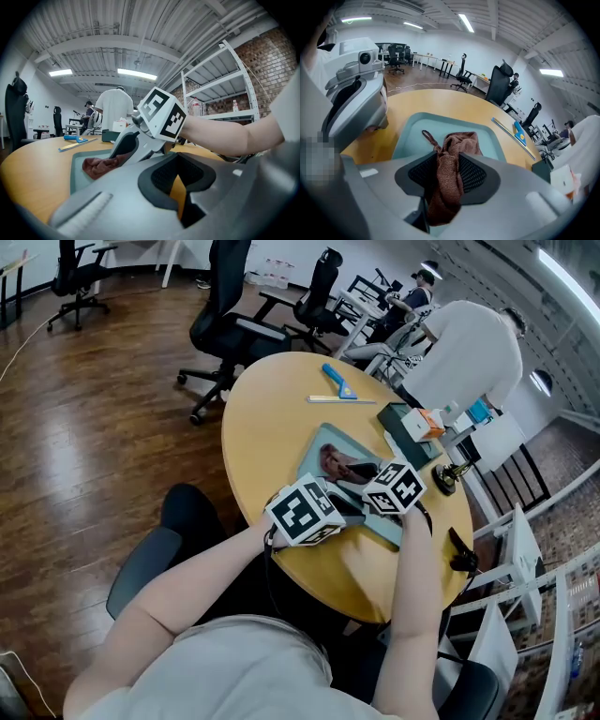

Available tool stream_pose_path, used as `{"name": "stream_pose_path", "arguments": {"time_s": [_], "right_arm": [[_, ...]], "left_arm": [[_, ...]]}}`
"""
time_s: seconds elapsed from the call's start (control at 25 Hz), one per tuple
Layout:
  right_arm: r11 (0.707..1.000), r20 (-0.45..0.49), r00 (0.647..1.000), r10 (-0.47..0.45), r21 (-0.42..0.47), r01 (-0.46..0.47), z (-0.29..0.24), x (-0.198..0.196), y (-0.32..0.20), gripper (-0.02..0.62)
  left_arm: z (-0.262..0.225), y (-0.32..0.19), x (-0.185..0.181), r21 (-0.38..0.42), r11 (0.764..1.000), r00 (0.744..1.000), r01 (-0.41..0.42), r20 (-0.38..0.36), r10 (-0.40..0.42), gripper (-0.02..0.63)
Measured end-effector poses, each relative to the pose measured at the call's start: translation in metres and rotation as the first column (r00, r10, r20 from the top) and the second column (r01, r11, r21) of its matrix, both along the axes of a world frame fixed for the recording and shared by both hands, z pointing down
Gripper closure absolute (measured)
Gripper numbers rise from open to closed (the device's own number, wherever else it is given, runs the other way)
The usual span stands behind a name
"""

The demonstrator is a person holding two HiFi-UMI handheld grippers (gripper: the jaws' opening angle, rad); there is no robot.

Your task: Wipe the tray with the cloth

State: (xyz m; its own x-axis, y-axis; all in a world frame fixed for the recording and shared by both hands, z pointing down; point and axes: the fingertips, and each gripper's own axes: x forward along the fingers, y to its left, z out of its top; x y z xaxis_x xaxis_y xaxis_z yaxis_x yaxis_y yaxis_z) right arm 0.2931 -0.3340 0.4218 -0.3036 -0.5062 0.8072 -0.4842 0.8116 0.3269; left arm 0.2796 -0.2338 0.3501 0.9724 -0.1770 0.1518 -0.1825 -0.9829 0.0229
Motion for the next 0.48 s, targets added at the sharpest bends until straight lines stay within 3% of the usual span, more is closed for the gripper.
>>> {"name": "stream_pose_path", "arguments": {"time_s": [0.48], "right_arm": [[0.998, 0.010, 0.998, -0.067, -0.012, 0.067, -0.001, -0.038, -0.010, 0.449]], "left_arm": [[-0.001, 0.001, -0.003, -0.001, 1.000, 1.000, 0.002, 0.001, -0.002, 0.604]]}}
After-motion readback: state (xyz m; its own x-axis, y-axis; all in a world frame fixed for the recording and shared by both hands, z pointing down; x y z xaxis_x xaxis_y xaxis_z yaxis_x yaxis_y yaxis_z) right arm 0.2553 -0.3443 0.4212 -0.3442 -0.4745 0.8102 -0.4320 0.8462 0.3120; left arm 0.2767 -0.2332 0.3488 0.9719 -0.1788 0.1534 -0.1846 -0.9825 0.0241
